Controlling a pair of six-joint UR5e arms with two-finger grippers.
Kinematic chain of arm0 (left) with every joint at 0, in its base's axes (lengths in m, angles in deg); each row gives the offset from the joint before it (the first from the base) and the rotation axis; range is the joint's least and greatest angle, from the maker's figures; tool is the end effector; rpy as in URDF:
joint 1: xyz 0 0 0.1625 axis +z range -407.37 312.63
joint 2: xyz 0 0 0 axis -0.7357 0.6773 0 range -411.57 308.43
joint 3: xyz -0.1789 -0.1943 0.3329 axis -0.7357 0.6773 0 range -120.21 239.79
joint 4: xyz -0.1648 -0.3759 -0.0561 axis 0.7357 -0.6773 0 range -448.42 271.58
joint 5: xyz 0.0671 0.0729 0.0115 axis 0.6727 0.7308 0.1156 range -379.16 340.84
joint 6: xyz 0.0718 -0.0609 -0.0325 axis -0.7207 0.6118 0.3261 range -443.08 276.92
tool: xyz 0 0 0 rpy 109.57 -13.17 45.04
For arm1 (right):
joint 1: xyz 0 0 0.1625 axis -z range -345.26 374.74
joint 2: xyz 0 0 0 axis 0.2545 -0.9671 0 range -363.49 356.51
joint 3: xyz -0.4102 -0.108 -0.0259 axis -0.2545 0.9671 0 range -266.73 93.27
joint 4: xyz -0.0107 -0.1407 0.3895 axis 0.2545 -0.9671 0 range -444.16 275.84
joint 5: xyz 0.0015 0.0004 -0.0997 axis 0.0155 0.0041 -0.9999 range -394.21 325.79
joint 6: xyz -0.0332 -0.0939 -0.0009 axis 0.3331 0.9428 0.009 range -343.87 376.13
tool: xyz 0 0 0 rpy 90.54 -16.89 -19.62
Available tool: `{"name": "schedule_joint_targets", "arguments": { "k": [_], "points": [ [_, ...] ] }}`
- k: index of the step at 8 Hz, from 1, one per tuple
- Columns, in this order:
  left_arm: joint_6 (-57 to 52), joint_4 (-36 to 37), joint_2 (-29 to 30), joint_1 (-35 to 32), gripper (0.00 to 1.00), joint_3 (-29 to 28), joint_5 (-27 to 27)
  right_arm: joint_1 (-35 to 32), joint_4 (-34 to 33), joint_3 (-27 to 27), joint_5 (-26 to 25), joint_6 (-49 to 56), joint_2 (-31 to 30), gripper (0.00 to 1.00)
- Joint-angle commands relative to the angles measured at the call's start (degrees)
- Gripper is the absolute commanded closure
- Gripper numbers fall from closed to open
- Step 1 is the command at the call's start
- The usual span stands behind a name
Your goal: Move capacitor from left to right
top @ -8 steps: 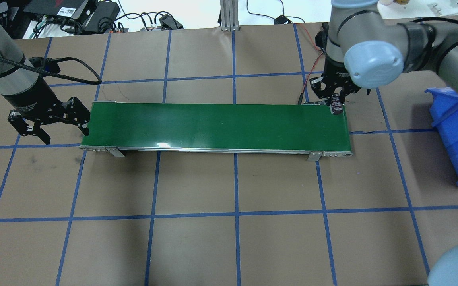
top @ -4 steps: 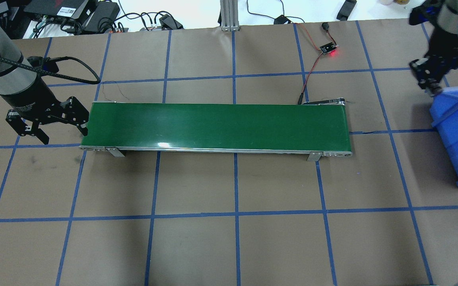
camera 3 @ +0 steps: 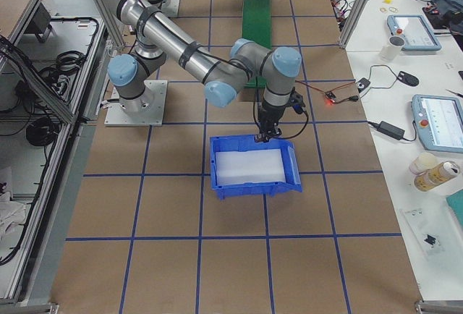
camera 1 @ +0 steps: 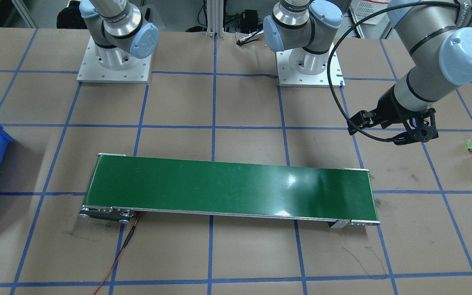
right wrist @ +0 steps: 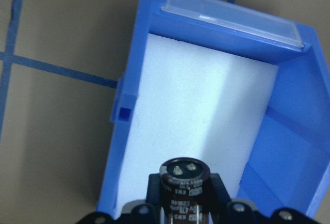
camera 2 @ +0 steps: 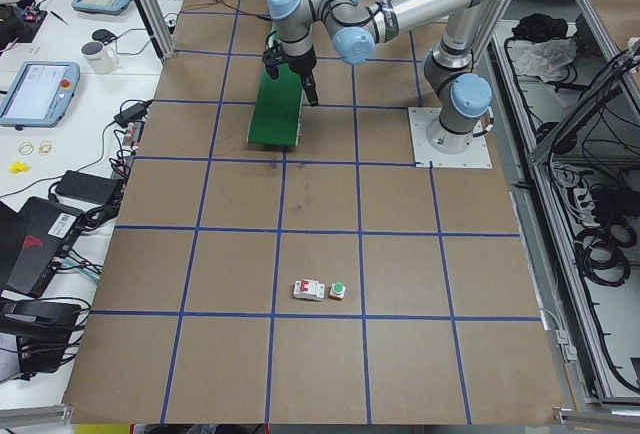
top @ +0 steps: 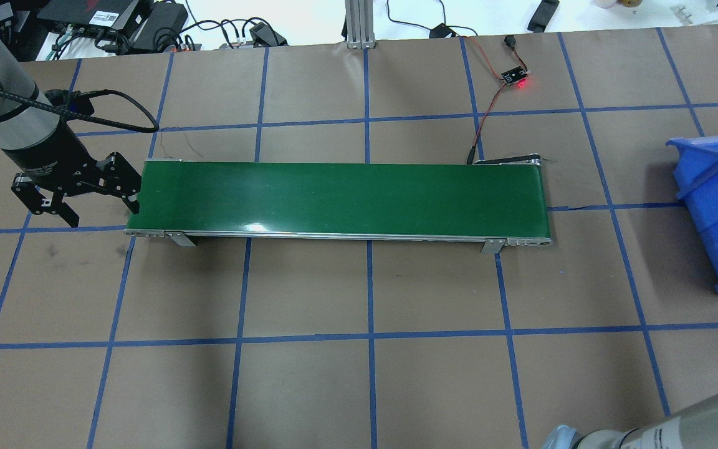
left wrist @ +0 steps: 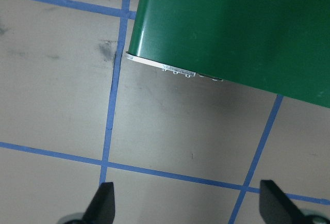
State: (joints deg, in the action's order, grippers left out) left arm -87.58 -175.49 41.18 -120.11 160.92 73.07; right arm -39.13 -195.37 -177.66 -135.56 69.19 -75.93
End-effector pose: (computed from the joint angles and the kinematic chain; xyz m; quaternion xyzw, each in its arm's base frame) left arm 0.0189 -0.4970 0.3762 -0.1087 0.9893 0.0973 0.0011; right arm -0.2644 -0.5553 0.3505 0.1441 -0.9843 -0.0526 0.0870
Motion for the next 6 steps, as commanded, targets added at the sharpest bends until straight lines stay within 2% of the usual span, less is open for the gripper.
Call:
{"name": "schedule_joint_targets", "arguments": {
  "k": [1, 4, 6],
  "points": [
    [0.02, -0.03, -0.03, -0.03, 0.00, -0.06, -0.04, 5.35, -4.98, -0.82, 4.49, 5.20, 6.59, 1.00],
    [-0.07, 0.14, 0.14, -0.03, 0.00, -0.15, -0.04, 7.11, -9.12, -3.81, 4.59, 5.29, 9.24, 1.00],
    [-0.07, 0.58, 0.32, 0.06, 0.00, -0.06, -0.04, 7.12, -9.12, -3.82, 4.24, 5.38, 9.33, 0.86]
  ]
}}
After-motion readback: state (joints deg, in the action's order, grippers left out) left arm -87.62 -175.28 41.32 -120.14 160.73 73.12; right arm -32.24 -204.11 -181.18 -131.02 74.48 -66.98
